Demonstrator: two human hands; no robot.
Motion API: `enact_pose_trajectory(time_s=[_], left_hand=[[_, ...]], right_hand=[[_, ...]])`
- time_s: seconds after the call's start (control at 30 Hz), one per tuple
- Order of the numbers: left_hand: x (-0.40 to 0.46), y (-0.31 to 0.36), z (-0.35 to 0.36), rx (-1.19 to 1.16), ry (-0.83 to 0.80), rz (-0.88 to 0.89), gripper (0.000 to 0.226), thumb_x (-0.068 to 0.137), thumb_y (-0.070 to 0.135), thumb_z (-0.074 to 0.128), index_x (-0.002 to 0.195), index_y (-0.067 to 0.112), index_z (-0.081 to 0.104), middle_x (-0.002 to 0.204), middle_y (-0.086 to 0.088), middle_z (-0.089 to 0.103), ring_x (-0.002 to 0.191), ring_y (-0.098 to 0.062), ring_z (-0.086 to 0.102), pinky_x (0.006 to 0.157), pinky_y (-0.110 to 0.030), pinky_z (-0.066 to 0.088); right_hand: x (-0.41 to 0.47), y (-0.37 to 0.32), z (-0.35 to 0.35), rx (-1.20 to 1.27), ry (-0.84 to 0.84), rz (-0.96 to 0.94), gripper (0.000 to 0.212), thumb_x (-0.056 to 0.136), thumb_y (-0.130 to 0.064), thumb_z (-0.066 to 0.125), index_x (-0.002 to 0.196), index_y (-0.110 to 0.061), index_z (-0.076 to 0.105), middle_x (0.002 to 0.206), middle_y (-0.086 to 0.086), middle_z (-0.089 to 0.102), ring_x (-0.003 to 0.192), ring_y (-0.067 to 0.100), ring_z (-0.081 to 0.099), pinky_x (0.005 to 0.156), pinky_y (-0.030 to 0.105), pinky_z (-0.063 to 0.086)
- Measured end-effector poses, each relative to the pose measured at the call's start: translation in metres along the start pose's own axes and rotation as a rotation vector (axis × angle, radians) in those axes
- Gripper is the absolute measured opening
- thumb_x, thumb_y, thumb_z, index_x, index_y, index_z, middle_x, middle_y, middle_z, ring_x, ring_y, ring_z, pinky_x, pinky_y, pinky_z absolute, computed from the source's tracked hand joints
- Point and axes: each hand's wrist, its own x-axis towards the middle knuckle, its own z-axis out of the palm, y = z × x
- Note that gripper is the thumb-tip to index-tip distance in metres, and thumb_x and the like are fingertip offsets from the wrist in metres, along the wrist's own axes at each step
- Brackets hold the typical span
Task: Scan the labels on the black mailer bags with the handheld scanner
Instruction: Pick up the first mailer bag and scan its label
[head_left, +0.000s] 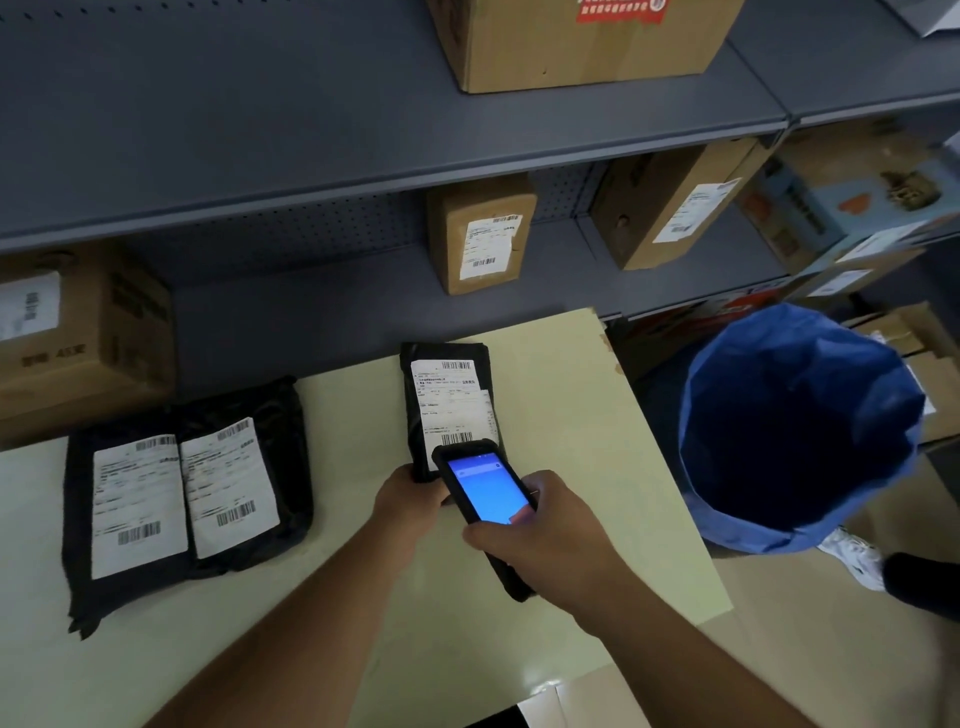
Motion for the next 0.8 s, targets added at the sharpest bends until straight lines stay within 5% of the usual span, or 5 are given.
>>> enact_pose_trajectory(time_s=[0.2,0.33,0.5,0.67,0.8], left_hand=[[0.016,0.014,0.027,0.027,0.05,0.044,0.038,0.097,0.025,0.062,0.133,0.025,0.05,0.106,0.003,0.063,0.08,-0.008,0.061,0.065,-0.028,0.05],[0.024,0.022,0.041,0.081,0.022,0.054,0.038,0.094,0.03,0.057,0.131,0.024,0.059,0.105,0.005,0.069,0.088,-0.016,0.067,0.08,-0.034,0.059],[0.026,0.032,0.048,0.111,-0.004,0.076,0.024,0.093,0.032,0.056,0.115,0.026,0.065,0.096,0.005,0.073,0.086,-0.017,0.069,0.079,-0.034,0.058],[0.046,0.022,0.049,0.14,-0.046,0.051,0.037,0.085,0.048,0.057,0.117,0.034,0.069,0.103,0.008,0.077,0.093,-0.018,0.073,0.082,-0.034,0.059],[0.061,0.001,0.043,0.158,-0.119,0.014,0.028,0.093,0.036,0.059,0.118,0.03,0.07,0.111,-0.007,0.078,0.101,-0.027,0.074,0.082,-0.032,0.057]], right_hand=[[0.005,0.007,-0.009,0.064,0.048,0.029,0.043,0.074,-0.036,0.084,0.106,-0.031,0.055,0.09,-0.005,0.067,0.066,0.01,0.062,0.058,0.025,0.051],[0.008,0.01,-0.014,0.094,0.091,0.039,0.045,0.073,-0.036,0.084,0.108,-0.029,0.057,0.09,-0.004,0.067,0.062,0.01,0.06,0.057,0.025,0.05],[0.009,0.012,-0.019,0.103,0.118,0.045,0.047,0.073,-0.033,0.082,0.113,-0.028,0.058,0.084,-0.005,0.067,0.062,0.01,0.061,0.059,0.026,0.052],[0.01,0.011,-0.016,0.096,0.108,0.024,0.039,0.078,-0.03,0.082,0.107,-0.03,0.055,0.074,-0.009,0.063,0.056,0.007,0.057,0.058,0.024,0.051],[0.01,0.005,-0.005,0.071,0.101,0.025,0.041,0.075,-0.034,0.084,0.105,-0.03,0.056,0.081,-0.006,0.066,0.063,0.009,0.06,0.062,0.026,0.053]])
